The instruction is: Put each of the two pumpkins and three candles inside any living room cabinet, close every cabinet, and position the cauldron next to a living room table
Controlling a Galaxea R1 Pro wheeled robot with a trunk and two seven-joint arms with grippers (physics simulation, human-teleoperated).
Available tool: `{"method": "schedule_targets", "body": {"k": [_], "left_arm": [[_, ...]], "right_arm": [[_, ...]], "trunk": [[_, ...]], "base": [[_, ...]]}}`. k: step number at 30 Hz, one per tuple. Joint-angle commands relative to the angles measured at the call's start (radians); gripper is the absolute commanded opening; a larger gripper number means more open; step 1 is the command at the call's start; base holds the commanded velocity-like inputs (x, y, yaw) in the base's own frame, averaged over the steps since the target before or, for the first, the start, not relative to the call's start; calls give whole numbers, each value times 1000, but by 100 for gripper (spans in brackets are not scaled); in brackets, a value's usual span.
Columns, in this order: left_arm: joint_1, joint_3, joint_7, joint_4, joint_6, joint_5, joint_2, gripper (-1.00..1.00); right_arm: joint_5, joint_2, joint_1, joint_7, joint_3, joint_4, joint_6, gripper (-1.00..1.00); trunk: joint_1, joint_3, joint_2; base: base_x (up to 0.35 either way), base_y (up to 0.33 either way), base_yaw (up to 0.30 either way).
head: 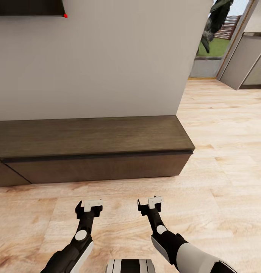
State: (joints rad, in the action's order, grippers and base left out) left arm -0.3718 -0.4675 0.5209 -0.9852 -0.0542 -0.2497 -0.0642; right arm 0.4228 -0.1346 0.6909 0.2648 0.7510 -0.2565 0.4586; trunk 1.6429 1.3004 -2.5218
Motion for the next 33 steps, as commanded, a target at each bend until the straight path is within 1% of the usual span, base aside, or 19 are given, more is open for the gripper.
{"method": "schedule_targets", "body": {"k": [1, 4, 8, 11, 12, 13, 15, 16, 17, 18, 20, 22, 24, 26, 27, 28, 29, 31, 33], "left_arm": [[-1, -6, 7, -21, 19, -11, -2, 100], [-1, -6, 8, -58, 71, -11, -3, 100], [-1, -6, 8, -67, 87, -12, -3, 100], [-1, 5, 8, -69, 102, -19, -3, 100], [-1, 33, 8, -73, 130, -30, -2, 100], [-1, 43, 8, -75, 143, -33, -1, 100], [-1, 82, 6, -95, 203, -42, -1, 100], [-1, 98, 5, -110, 236, -44, -1, 100], [-1, 105, 5, -120, 254, -45, 0, 100], [-1, 118, 3, -149, 305, -48, 0, 100], [-1, 129, 2, -174, 353, -58, 0, 100], [-1, 135, 2, -186, 384, -72, 1, 100], [-1, 138, 3, -192, 409, -86, 1, 100], [-1, 138, 4, -195, 426, -97, 1, 100], [-1, 140, 5, -203, 442, -106, 0, 100], [-1, 143, 5, -207, 447, -109, 0, 100], [-1, 156, 5, -220, 465, -114, 1, 100], [-1, 176, 5, -233, 495, -119, 3, 100], [-2, 188, 4, -245, 536, -120, 7, 100]], "right_arm": [[5, 0, 1, 6, 8, 0, -14, 100], [5, 0, 1, 4, 8, -1, -56, 100], [5, 1, 1, 4, 8, -1, -80, 100], [5, 9, 1, 3, 8, -2, -109, 100], [5, 15, 1, 2, 8, -3, -126, 100], [5, 17, 1, 2, 8, -3, -130, 100], [4, 20, 1, 2, 8, -4, -141, 100], [4, 21, 1, 2, 8, -4, -148, 100], [4, 21, 1, 2, 7, -4, -154, 100], [4, 23, 1, 2, 7, -8, -173, 100], [3, 26, 1, 2, 7, -37, -199, 100], [4, 29, 1, 2, 7, -93, -241, 100], [4, 33, 1, 2, 7, -156, -298, 100], [6, 46, 1, 1, 6, -194, -337, 100], [16, 62, 1, 2, 6, -218, -373, 100], [24, 67, 1, 2, 6, -224, -385, 100], [58, 81, 1, 1, 6, -235, -418, 100], [97, 99, 1, -5, 7, -242, -460, 100], [114, 113, 1, -10, 8, -247, -504, 100]], "trunk": [[0, 1, 0], [0, 1, 0], [0, 1, 0], [-2, -11, 0], [-2, -15, 1], [-2, -19, 1], [-3, -22, 1], [-3, -22, 1], [-3, -22, 1], [-3, -22, 1], [-3, -22, 1], [-3, -22, 1], [-4, -30, 2], [-5, -38, 2], [-5, -42, 2], [-6, -46, 3], [-6, -50, 3], [-7, -57, 3], [-8, -65, 4]], "base": [[0, 0, 0], [0, 0, 0], [0, 0, 0], [0, 0, 0], [0, 0, 0], [0, 0, 0], [0, 0, 0], [0, 0, 0], [0, 0, 0], [0, 0, 0], [0, 0, 0], [0, 0, 0], [0, 0, 0], [0, 0, 0], [0, 0, 0], [0, 0, 0], [0, 0, 0], [0, 0, 0], [0, 0, 0]]}}
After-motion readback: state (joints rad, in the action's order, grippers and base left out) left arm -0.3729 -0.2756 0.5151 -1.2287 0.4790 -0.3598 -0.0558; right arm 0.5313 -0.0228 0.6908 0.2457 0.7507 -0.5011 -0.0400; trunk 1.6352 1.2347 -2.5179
